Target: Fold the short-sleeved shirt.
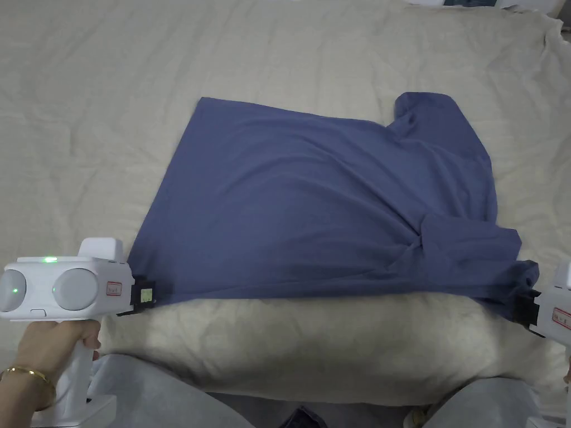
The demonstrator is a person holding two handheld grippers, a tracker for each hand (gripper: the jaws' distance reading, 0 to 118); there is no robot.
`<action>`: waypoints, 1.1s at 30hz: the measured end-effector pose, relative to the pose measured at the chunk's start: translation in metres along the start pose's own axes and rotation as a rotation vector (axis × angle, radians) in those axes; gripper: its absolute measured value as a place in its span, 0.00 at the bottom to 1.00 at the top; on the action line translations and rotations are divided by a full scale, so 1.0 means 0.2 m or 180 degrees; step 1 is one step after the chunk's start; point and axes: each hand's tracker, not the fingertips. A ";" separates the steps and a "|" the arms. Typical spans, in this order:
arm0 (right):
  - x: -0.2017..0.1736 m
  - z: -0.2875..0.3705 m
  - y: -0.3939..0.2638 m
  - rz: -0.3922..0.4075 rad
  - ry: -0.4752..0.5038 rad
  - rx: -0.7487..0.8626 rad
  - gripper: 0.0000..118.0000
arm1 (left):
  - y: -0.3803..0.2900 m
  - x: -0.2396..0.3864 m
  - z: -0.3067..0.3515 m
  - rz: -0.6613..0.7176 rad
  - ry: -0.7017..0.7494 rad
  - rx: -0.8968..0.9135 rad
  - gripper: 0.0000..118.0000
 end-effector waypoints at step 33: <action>0.11 -0.02 0.77 -0.0291 0.0183 0.0257 0.03 | 0.92 -0.07 0.09 0.1195 -0.0312 0.1037 0.00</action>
